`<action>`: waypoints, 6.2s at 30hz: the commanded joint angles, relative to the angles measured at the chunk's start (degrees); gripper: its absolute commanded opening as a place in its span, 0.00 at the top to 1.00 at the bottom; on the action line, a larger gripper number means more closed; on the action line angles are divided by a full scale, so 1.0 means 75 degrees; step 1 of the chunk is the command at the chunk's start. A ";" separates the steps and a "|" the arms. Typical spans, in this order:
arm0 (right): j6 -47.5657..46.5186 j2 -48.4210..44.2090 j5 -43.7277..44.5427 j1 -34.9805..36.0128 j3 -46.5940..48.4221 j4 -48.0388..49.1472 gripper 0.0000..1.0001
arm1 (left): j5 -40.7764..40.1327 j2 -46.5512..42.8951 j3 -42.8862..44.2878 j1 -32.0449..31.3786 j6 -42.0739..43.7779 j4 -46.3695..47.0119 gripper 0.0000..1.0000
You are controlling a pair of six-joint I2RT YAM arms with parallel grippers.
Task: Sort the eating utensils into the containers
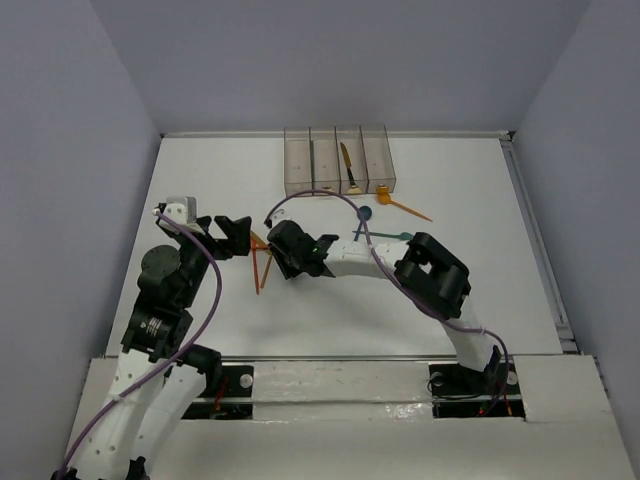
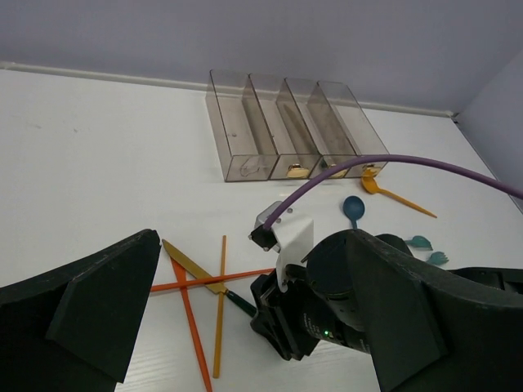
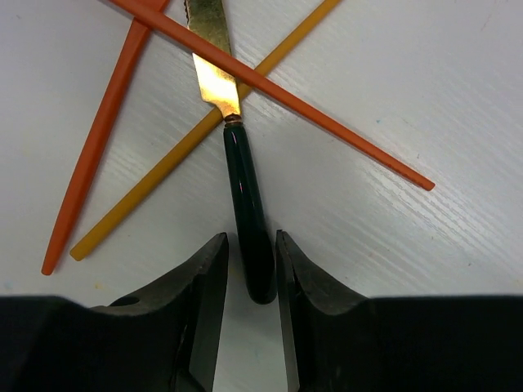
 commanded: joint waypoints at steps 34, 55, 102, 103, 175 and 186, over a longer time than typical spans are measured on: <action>0.0222 -0.1365 0.2649 0.0052 -0.0825 -0.1726 1.00 | 0.0229 0.0040 0.0202 0.0164 -0.0066 0.0288 0.01; -0.0268 -0.3039 0.3450 -0.1563 -0.1340 -0.1190 1.00 | 0.0217 0.0075 0.0214 0.0164 -0.0078 0.0299 0.01; -0.0341 -0.0601 -0.1074 -0.4378 0.2716 0.0124 0.29 | -0.0826 0.1855 0.0156 0.0164 -0.2362 -0.1869 0.41; -0.0294 -0.0823 -0.1401 -0.4378 0.2552 0.0159 0.29 | -0.0849 0.1937 0.0086 0.0164 -0.2503 -0.1869 0.43; 0.0562 -0.5912 -0.3033 -0.2866 -0.4984 0.2315 0.42 | -0.1588 0.6273 -0.1216 -0.0668 -0.3336 0.0417 0.70; 0.0585 -0.6052 -0.3080 -0.2866 -0.5043 0.2421 0.42 | -0.1916 0.6824 -0.0877 -0.0738 -0.3266 -0.0320 0.81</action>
